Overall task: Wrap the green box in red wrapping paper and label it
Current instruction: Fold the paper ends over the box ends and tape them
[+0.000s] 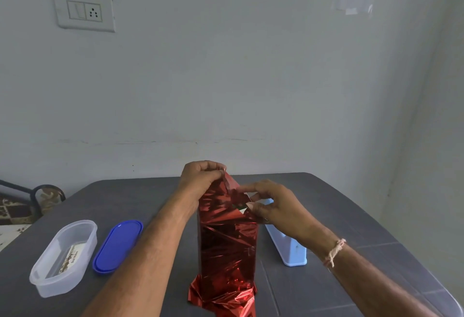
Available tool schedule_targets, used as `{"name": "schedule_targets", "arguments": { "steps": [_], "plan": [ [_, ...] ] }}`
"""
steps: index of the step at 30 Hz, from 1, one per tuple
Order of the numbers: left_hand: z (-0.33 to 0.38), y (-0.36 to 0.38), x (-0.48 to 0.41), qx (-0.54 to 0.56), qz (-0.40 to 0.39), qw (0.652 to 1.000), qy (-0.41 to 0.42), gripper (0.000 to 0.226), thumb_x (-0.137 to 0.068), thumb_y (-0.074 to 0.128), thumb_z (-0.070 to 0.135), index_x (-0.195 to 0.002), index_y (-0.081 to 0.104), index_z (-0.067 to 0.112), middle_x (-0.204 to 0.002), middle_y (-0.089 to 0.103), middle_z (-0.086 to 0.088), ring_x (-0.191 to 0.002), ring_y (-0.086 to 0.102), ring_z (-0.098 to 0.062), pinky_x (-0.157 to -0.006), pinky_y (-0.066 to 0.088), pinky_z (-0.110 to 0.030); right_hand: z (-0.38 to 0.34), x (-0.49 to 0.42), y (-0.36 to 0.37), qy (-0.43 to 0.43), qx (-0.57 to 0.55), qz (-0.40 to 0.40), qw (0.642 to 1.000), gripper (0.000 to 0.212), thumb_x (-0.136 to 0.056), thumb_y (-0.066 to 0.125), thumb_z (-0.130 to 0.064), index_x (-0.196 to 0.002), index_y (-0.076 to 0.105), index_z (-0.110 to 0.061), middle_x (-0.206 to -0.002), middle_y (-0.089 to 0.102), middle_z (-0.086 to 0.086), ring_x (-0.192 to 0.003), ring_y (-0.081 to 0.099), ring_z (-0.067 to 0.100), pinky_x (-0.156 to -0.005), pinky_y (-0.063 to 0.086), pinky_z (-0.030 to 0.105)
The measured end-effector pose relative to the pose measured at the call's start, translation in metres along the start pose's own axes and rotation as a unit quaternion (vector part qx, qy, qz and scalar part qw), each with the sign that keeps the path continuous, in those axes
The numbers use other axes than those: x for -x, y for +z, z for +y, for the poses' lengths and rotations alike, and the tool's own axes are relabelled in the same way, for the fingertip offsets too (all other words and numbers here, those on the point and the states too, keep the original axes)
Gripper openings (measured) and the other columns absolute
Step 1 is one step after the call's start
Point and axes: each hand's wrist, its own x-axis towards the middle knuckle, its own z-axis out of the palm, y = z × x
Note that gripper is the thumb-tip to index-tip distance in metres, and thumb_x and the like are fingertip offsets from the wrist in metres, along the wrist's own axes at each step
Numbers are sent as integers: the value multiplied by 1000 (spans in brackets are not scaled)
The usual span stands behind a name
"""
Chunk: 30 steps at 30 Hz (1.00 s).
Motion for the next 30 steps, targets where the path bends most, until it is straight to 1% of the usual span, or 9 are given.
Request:
{"name": "schedule_targets", "arguments": {
  "steps": [4,7,9,14,18,21,24,27,30],
  "plan": [
    [-1,5,-5,38,12,998,-46,13,-87,74,-3,-92,79,7,-88,78,-11,-73,74,-19,-64,60,-27,1,-1,-1,5,19,-6,1000,40,-93,70,-4,-124,73,-29,-121,59,-4,-99,69,24,-62,54,17],
    [-4,7,-7,62,18,995,-78,15,-86,74,-4,-90,79,9,-82,77,-12,-69,72,-20,-61,57,-27,4,-2,-1,-12,76,-16,997,41,-91,75,-12,-123,73,-37,-121,60,-16,-110,62,3,-80,52,13],
    [-5,7,-7,65,14,994,-84,15,-87,73,-3,-92,79,10,-84,77,-12,-69,71,-20,-62,56,-27,4,-1,-2,-18,93,-17,995,40,-90,77,-17,-123,73,-41,-120,60,-20,-110,58,-7,-85,49,9],
    [-2,2,-4,78,-21,991,-104,17,-93,67,10,-104,79,13,-91,75,-7,-72,68,-19,-56,53,-25,1,0,-4,-24,96,-10,995,40,-92,72,-12,-119,74,-41,-120,62,-18,-110,59,-3,-89,51,14],
    [-6,0,-6,80,-12,993,-83,19,-89,70,-2,-104,78,8,-79,76,-10,-58,71,-13,-48,54,-21,0,-1,-1,-29,74,-10,997,42,-92,67,-8,-118,75,-41,-121,64,-11,-111,64,8,-85,62,28],
    [-8,1,-10,65,6,995,-73,19,-87,74,-1,-103,78,8,-91,77,-15,-72,72,-21,-63,62,-30,2,-2,2,-29,60,-6,998,45,-92,66,-3,-116,76,-40,-118,65,-10,-100,69,18,-73,61,26],
    [-10,5,-11,43,23,997,-66,16,-84,77,2,-94,77,15,-98,77,-12,-90,71,-27,-86,58,-43,4,-3,3,-35,84,1,996,44,-92,68,-5,-116,76,-41,-115,65,-15,-98,67,14,-65,52,19],
    [-11,5,-11,28,25,998,-56,20,-84,77,6,-100,73,18,-100,74,-7,-94,68,-24,-79,56,-39,4,-3,1,-43,113,-2,993,44,-91,70,-7,-116,76,-43,-115,64,-19,-109,61,2,-82,48,15],
    [-14,4,-5,33,38,999,10,25,-85,75,6,-106,68,18,-112,68,-6,-98,67,-21,-76,57,-35,4,-1,3,-54,126,-1,991,49,-90,67,-5,-114,76,-46,-113,64,-17,-110,60,3,-94,49,22]
  ]
}}
